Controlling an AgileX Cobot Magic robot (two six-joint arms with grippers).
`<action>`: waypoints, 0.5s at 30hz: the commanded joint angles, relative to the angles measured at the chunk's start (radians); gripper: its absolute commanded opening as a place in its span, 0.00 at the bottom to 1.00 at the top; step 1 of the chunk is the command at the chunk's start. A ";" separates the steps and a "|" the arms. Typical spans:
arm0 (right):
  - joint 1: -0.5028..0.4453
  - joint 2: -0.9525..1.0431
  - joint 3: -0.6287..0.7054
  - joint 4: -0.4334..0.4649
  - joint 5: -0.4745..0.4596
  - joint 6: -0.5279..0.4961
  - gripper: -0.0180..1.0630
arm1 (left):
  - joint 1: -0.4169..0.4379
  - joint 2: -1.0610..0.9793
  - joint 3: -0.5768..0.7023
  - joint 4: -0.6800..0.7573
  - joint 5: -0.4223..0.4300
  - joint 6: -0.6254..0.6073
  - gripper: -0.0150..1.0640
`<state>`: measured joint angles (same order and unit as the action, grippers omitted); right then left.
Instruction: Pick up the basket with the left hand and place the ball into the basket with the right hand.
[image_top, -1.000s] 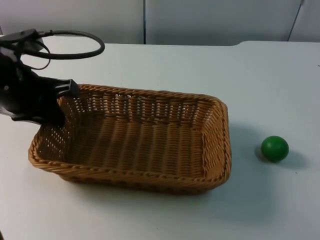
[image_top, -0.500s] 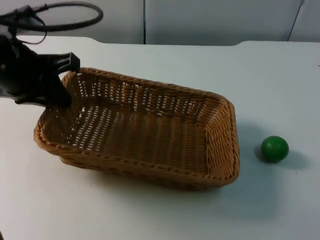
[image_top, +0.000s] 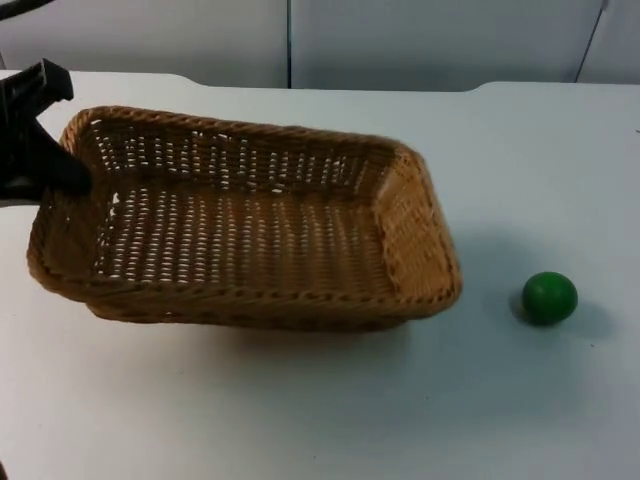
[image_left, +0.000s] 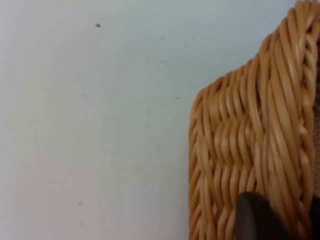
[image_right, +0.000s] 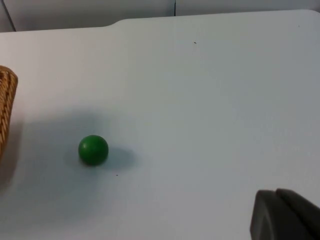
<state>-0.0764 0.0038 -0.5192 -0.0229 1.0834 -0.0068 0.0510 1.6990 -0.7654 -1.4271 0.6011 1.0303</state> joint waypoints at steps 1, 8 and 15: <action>0.003 -0.004 0.007 0.001 -0.004 -0.001 0.01 | 0.014 -0.018 0.037 -0.210 0.096 0.129 0.01; 0.003 -0.004 0.007 0.001 -0.004 -0.001 0.01 | 0.014 -0.018 0.059 -0.275 0.094 0.190 0.01; 0.003 -0.004 0.007 0.001 -0.004 -0.001 0.01 | 0.014 -0.018 0.059 -0.241 0.051 0.190 0.01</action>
<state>-0.0764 0.0038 -0.5192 -0.0229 1.0834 -0.0068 0.0612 1.6950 -0.7094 -1.6525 0.6237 1.2229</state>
